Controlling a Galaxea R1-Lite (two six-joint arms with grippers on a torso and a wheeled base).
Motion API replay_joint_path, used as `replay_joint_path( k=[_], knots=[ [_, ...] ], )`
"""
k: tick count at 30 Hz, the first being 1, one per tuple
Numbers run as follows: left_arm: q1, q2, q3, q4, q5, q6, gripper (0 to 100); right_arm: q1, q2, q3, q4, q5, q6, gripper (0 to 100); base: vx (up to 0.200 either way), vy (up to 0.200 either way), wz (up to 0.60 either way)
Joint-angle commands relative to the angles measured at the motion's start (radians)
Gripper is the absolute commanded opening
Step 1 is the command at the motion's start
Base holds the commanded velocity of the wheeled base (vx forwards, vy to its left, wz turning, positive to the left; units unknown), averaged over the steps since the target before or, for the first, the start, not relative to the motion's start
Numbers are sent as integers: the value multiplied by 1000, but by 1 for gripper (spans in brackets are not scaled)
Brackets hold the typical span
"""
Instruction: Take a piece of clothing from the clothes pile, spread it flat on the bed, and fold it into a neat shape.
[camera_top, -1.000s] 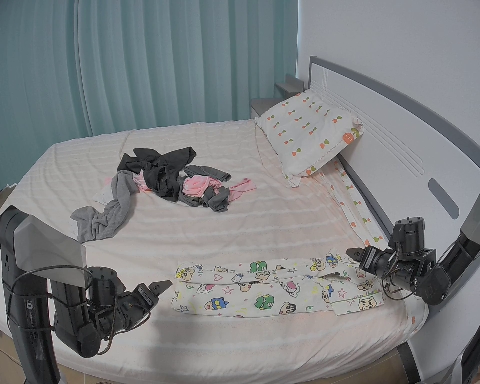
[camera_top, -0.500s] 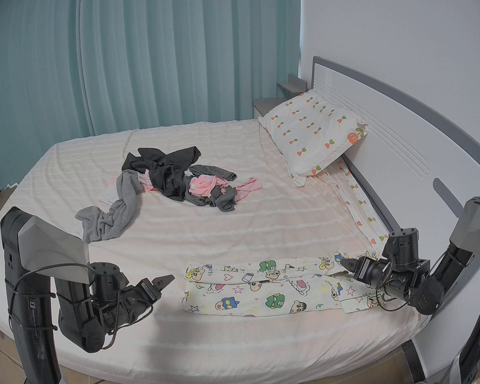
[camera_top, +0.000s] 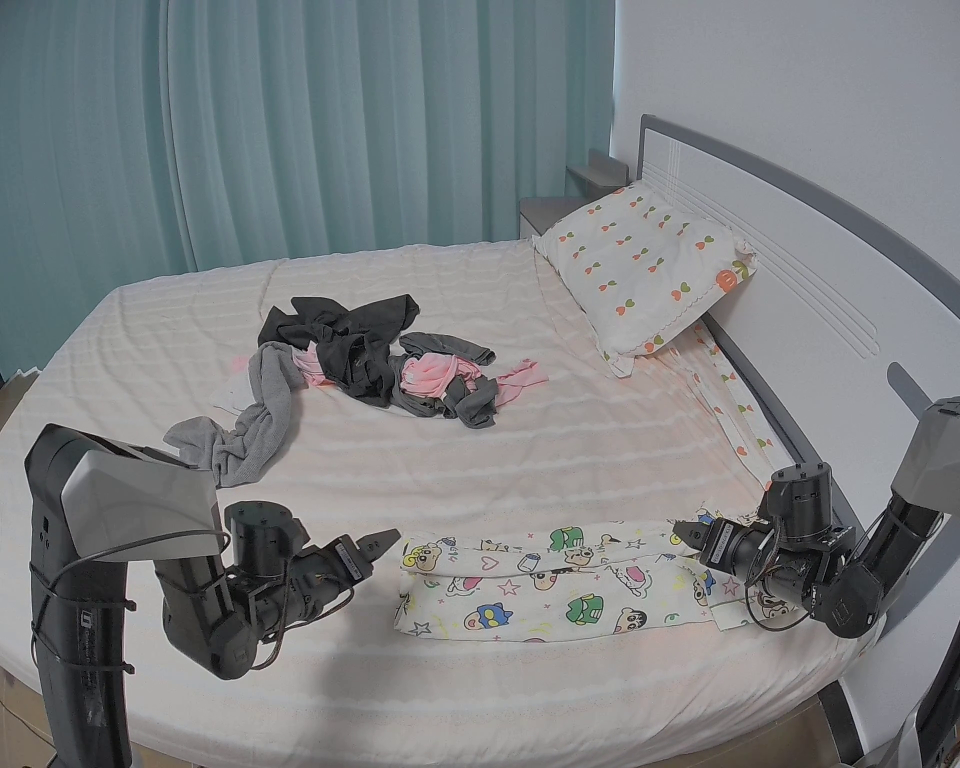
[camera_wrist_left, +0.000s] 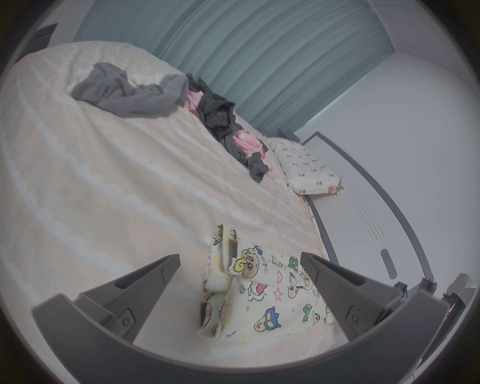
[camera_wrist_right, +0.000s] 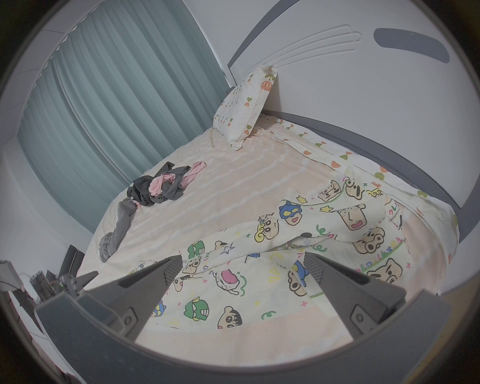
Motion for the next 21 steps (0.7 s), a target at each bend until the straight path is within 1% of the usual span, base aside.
replay_joint_path(
  k=[1, 2, 3, 6, 16, 21],
  knots=[
    [-38, 6, -251, 214, -30, -49, 100, 24, 11, 31, -48, 0, -4, 100, 0, 0, 0],
    [-39, 4, -313, 306, -60, -83, 100, 24, 15, 31, -51, 0, -9, 100, 0, 0, 0],
    [-39, 6, -360, 372, -77, -95, 100, 24, 23, 31, -53, -2, -15, 100, 0, 0, 0],
    [-39, 21, -430, 452, -82, -96, 100, 22, 34, 31, -53, -3, -18, 100, 0, 0, 0],
    [-44, 64, -448, 458, -91, -92, 100, 24, 60, 40, -109, -6, -24, 100, 0, 0, 0],
    [-53, 69, -445, 478, -91, -37, 100, 24, 63, 45, -122, -8, -26, 100, 0, 0, 0]
  ],
)
